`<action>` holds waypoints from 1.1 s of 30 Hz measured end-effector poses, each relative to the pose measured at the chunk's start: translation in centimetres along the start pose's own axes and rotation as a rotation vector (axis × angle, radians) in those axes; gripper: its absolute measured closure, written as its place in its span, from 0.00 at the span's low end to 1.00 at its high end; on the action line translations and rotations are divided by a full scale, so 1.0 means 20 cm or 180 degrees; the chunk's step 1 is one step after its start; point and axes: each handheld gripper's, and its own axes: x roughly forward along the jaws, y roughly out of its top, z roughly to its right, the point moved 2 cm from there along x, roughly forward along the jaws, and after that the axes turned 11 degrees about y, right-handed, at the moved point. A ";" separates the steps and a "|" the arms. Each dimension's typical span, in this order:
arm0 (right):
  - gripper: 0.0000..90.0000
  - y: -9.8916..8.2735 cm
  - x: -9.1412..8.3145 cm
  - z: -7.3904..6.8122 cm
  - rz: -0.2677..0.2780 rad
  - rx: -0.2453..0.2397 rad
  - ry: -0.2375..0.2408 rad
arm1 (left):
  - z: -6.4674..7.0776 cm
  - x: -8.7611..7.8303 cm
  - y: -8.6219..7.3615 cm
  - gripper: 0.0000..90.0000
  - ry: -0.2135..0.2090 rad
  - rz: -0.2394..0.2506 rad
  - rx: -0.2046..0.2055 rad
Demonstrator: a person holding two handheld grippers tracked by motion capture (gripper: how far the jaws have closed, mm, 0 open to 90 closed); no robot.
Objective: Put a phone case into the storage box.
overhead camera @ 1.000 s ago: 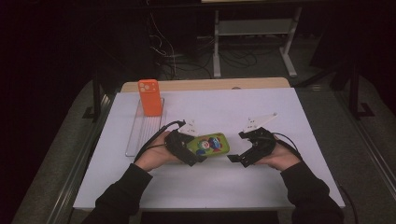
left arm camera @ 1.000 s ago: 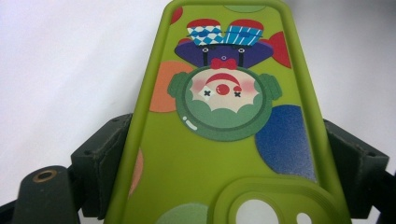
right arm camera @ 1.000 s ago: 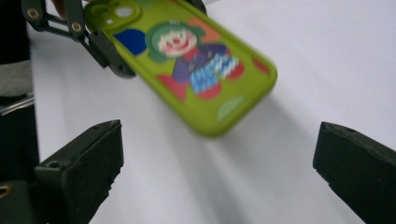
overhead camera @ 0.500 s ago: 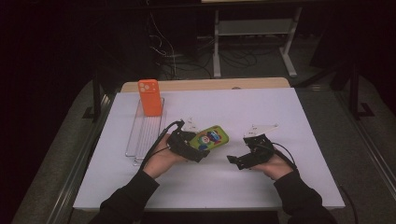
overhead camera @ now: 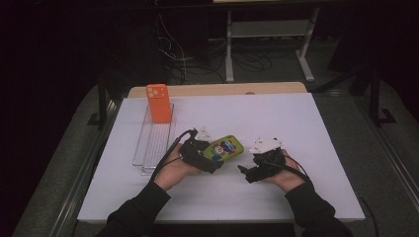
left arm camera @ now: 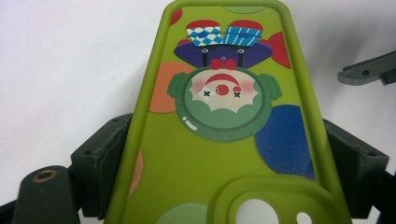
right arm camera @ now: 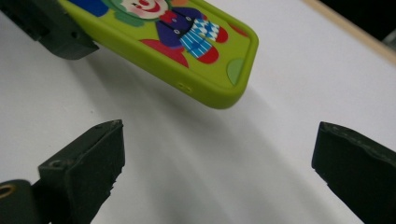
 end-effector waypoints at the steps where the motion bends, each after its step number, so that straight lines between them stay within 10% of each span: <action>1: 0.02 0.00 0.00 -0.01 -0.0007 -0.0072 -0.0037 | 0.00 0.00 0.00 0.16 -0.0001 -0.0001 0.0008; 33: 0.02 0.00 0.06 -0.14 -0.0325 -0.2219 -0.1094 | 0.00 0.00 -0.01 0.16 -0.0068 -0.0036 -0.0026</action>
